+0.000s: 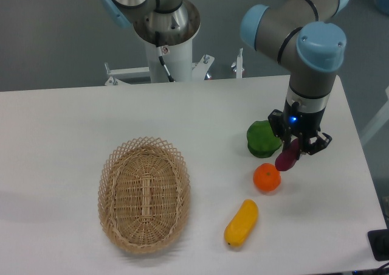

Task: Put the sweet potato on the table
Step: 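Hold the purple sweet potato in the gripper above the table, then lower the held sweet potato onto the table beside the orange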

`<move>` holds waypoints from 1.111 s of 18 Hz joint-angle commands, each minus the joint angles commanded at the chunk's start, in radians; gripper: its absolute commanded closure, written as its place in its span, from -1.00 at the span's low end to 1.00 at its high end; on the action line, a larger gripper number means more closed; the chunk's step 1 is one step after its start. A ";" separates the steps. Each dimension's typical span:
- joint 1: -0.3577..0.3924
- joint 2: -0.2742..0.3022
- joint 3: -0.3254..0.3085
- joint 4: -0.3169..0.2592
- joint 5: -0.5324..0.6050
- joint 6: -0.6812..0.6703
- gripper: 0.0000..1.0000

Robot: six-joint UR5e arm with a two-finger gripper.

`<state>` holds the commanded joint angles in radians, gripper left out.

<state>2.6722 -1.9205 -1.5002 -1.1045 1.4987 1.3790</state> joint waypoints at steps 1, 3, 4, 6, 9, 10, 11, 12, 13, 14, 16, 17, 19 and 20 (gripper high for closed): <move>0.000 0.000 -0.003 0.002 0.000 -0.002 0.44; 0.000 0.000 -0.002 0.002 0.000 -0.005 0.44; 0.000 0.000 -0.002 0.000 0.000 -0.006 0.44; 0.000 0.000 -0.002 0.002 0.000 -0.006 0.44; -0.002 0.000 -0.005 0.002 0.002 -0.012 0.44; -0.002 -0.002 -0.005 0.002 0.003 -0.012 0.44; -0.003 0.000 -0.005 0.002 0.003 -0.012 0.44; -0.003 -0.002 -0.005 0.003 0.005 -0.014 0.44; -0.003 -0.002 -0.006 0.003 0.005 -0.018 0.44; -0.003 -0.008 -0.006 0.009 0.005 -0.023 0.44; -0.008 -0.027 -0.008 0.053 0.006 -0.031 0.44; -0.011 -0.044 -0.011 0.087 0.009 -0.038 0.44; -0.015 -0.072 -0.008 0.145 0.008 -0.049 0.44; -0.012 -0.086 -0.005 0.158 0.008 -0.043 0.44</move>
<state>2.6599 -2.0063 -1.5049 -0.9466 1.5064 1.3360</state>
